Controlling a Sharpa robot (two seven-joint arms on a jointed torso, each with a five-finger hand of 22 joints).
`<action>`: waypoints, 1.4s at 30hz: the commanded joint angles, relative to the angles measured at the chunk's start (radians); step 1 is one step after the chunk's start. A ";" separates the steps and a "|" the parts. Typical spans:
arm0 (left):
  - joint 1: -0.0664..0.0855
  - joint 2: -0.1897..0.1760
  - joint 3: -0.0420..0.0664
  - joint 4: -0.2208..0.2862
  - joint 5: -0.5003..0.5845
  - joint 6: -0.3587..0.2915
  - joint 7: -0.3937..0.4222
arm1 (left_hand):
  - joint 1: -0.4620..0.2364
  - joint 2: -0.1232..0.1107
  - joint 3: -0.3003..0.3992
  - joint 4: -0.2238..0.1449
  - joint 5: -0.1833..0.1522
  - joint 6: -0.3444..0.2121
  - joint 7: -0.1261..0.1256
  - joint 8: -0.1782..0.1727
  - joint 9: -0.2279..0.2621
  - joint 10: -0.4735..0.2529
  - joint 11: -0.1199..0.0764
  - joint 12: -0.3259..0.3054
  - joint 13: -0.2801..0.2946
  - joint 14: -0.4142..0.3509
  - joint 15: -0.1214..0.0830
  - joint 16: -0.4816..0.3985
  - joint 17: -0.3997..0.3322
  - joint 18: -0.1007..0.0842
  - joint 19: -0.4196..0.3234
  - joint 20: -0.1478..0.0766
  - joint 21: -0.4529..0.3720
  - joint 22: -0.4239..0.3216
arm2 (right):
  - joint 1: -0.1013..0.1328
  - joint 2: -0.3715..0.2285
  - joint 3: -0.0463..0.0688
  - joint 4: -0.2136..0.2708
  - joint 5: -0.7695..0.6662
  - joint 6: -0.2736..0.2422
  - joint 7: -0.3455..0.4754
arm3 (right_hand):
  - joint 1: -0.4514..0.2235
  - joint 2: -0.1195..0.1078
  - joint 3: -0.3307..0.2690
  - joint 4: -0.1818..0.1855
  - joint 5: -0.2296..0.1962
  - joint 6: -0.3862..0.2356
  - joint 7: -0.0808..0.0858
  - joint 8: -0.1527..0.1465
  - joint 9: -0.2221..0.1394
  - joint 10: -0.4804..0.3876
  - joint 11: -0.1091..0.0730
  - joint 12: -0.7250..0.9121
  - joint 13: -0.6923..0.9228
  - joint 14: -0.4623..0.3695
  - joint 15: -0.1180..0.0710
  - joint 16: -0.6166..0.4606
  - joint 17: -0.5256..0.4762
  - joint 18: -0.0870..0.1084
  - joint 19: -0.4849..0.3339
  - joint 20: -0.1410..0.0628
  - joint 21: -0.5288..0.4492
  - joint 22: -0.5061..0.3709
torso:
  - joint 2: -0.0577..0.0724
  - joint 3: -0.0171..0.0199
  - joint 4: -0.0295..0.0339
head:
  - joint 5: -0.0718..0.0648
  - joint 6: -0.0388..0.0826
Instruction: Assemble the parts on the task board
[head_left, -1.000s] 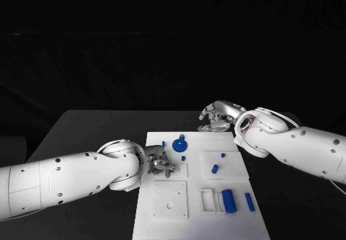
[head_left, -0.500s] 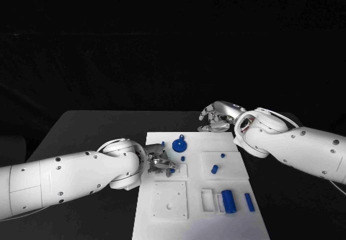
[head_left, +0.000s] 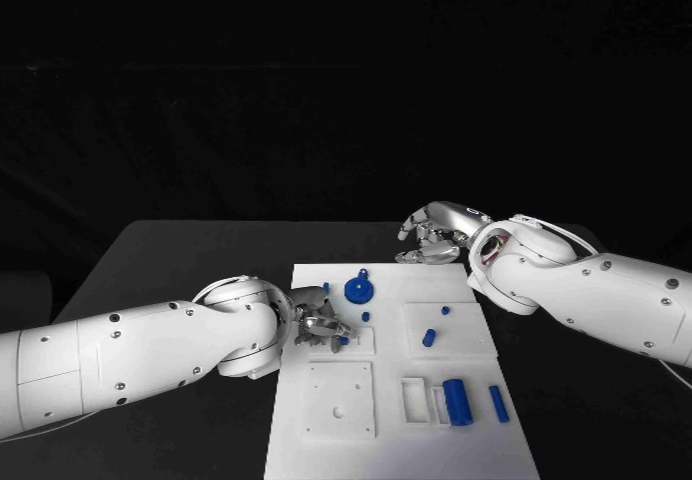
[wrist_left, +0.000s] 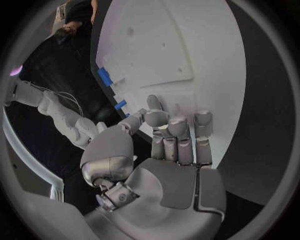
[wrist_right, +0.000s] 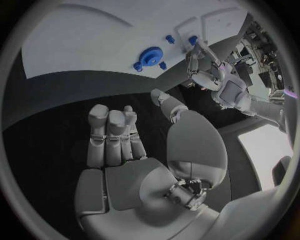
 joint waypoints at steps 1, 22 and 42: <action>0.000 -0.004 0.004 0.002 0.007 0.001 0.008 | 0.002 -0.023 -0.002 0.010 -0.006 -0.008 0.003 0.004 0.001 0.002 -0.003 0.003 -0.002 -0.001 -0.005 0.005 -0.002 0.008 -0.005 -0.170 0.005 -0.003 | 0.000 -0.001 0.000 0.001 -0.010 0.009 0.006 | 0.010 0.000 -0.001 0.005 0.003 -0.014 0.025 0.007 0.002 -0.001 -0.004 0.005 -0.001 0.002 -0.002 -0.005 -0.001 0.048 0.002 -0.007 -0.006 0.009 | 0.000 -0.0001 -0.0007 | 0.000 0.003; 0.044 -0.037 0.102 -0.099 0.198 0.021 0.023 | 0.096 -0.142 0.038 0.077 -0.007 -0.181 0.066 -0.092 -0.030 -0.059 0.057 -0.079 -0.041 -0.060 0.047 -0.072 -0.053 -0.010 -0.055 -0.151 -0.021 -0.043 | 0.000 -0.005 0.000 -0.027 -0.005 0.000 0.011 | 0.007 -0.001 -0.004 0.008 0.003 -0.015 0.025 0.006 0.001 -0.001 -0.004 0.006 -0.002 0.002 -0.001 -0.005 -0.001 0.048 0.003 -0.007 -0.006 0.009 | -0.002 0.0003 0.0013 | -0.003 0.030; 0.061 0.092 0.101 -0.356 0.111 0.107 0.033 | 0.119 -0.140 0.012 0.102 -0.007 -0.275 0.116 -0.122 -0.039 -0.169 0.109 -0.253 -0.124 -0.173 0.131 -0.218 -0.129 -0.053 -0.182 -0.087 -0.126 -0.104 | 0.000 -0.008 0.000 -0.038 -0.003 -0.002 0.011 | 0.009 0.000 -0.004 0.008 0.003 -0.016 0.025 0.006 0.001 0.000 -0.004 0.006 -0.003 0.003 -0.001 -0.005 -0.001 0.048 0.003 -0.007 -0.007 0.009 | 0.003 0.0000 -0.0013 | 0.001 0.045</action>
